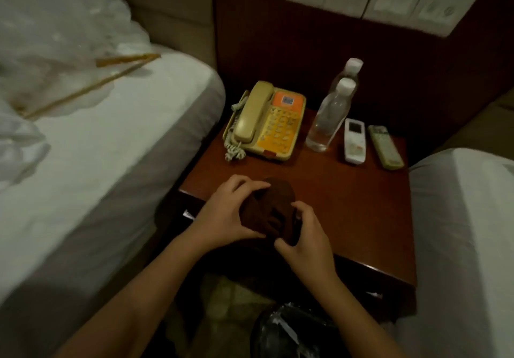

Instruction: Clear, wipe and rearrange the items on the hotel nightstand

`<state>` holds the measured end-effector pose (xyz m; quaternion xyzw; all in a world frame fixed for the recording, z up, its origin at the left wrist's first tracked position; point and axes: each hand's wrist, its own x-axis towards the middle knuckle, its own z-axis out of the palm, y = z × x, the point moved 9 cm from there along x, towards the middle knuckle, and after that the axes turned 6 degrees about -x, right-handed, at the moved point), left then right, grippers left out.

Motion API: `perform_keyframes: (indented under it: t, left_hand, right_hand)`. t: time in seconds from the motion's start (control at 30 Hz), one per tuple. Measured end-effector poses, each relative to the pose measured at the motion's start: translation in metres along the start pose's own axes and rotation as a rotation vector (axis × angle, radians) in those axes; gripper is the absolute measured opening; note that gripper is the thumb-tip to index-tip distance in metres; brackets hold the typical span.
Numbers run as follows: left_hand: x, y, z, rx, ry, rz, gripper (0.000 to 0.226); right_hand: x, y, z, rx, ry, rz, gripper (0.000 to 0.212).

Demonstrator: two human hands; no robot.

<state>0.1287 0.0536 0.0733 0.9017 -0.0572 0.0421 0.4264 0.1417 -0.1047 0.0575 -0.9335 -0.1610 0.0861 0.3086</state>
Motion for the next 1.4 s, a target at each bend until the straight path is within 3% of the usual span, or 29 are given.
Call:
perform_keyframes:
  t: [0.1,0.23,0.6,0.73,0.9,0.97,1.07,1.13,1.27,1.4]
  left_hand:
    - [-0.046,-0.014,-0.031,0.085,0.0,0.07,0.084]
    - [-0.113,-0.07,-0.033,0.12,0.027,0.0,0.08]
    - [-0.198,-0.293,0.09,0.008,0.03,-0.197,0.074]
    - [-0.204,-0.359,0.126,0.008,-0.006,-0.22,0.079]
    - [-0.196,-0.402,0.165,0.024,-0.078,-0.253,0.067]
    - [-0.192,-0.42,0.177,0.102,-0.143,-0.296,0.074]
    - [-0.204,-0.457,0.196,0.288,-0.336,-0.403,0.097]
    - [-0.216,-0.471,0.203,0.368,-0.408,-0.445,0.107]
    - [-0.225,-0.472,0.2,0.551,-0.43,-0.471,0.108]
    - [-0.229,-0.448,0.184,0.526,-0.295,-0.524,0.122]
  right_hand:
    - [-0.034,-0.033,0.034,0.07,-0.044,-0.032,0.065]
    - [-0.062,-0.043,0.114,0.158,-0.107,-0.015,0.058]
    - [-0.082,0.054,0.357,0.314,-0.067,0.223,0.048]
    - [-0.077,0.081,0.412,0.313,-0.03,0.197,0.047]
    - [-0.078,0.106,0.442,0.271,0.046,0.2,0.044]
    - [-0.073,0.119,0.46,0.212,-0.044,0.23,0.05]
    - [-0.074,0.137,0.506,-0.005,-0.391,0.236,0.069]
    - [-0.079,0.143,0.524,-0.133,-0.53,0.19,0.075]
    - [-0.083,0.145,0.527,-0.216,-0.557,0.201,0.077]
    - [-0.08,0.129,0.509,-0.146,-0.559,0.23,0.07]
